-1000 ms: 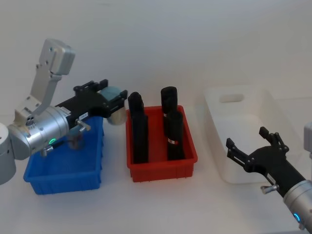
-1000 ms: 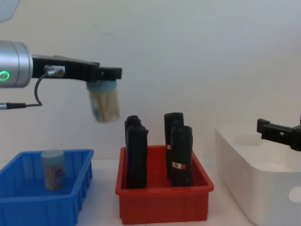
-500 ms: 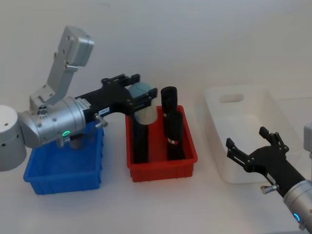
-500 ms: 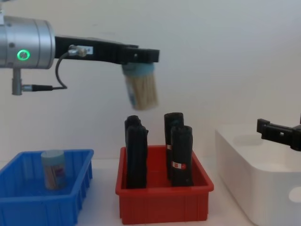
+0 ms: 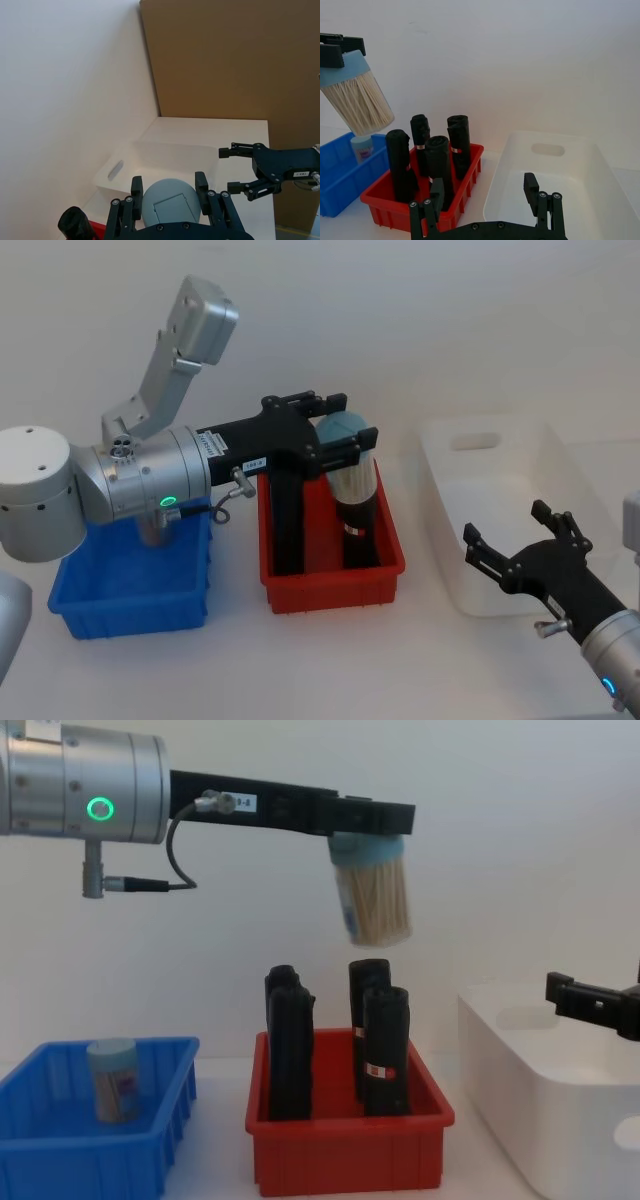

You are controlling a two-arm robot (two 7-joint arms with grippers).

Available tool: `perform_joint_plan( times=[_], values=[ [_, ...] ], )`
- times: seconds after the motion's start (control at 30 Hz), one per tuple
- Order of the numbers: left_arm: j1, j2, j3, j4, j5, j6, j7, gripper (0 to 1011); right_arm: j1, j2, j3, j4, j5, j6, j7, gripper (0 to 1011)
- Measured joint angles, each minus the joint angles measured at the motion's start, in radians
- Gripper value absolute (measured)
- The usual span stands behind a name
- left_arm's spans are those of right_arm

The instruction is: Pick the cotton swabs from the blue box and place them into the white box.

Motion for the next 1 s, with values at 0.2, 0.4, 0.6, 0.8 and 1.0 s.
perform_joint_plan(
  times=[0.2, 0.4, 0.6, 0.8, 1.0],
  values=[
    [-0.012, -0.008, 0.007, 0.008, 0.002, 0.003, -0.027, 645, 0.003, 0.000, -0.001, -0.002, -0.004, 0.003, 0.016, 1002],
    [-0.022, -0.014, 0.012, 0.013, 0.003, 0.005, -0.045, 645, 0.014, 0.002, -0.004, -0.007, -0.021, 0.013, 0.062, 1002],
    [-0.027, -0.017, 0.015, 0.016, 0.004, 0.006, -0.057, 645, 0.032, 0.003, -0.010, -0.012, -0.048, 0.028, 0.118, 1002],
    [-0.031, -0.019, 0.017, 0.018, 0.005, 0.007, -0.064, 645, 0.056, 0.004, -0.016, -0.018, -0.077, 0.051, 0.189, 1002],
    [-0.033, -0.021, 0.018, 0.020, 0.005, 0.008, -0.068, 645, 0.080, 0.006, -0.023, -0.027, -0.107, 0.081, 0.258, 1002]
  ],
)
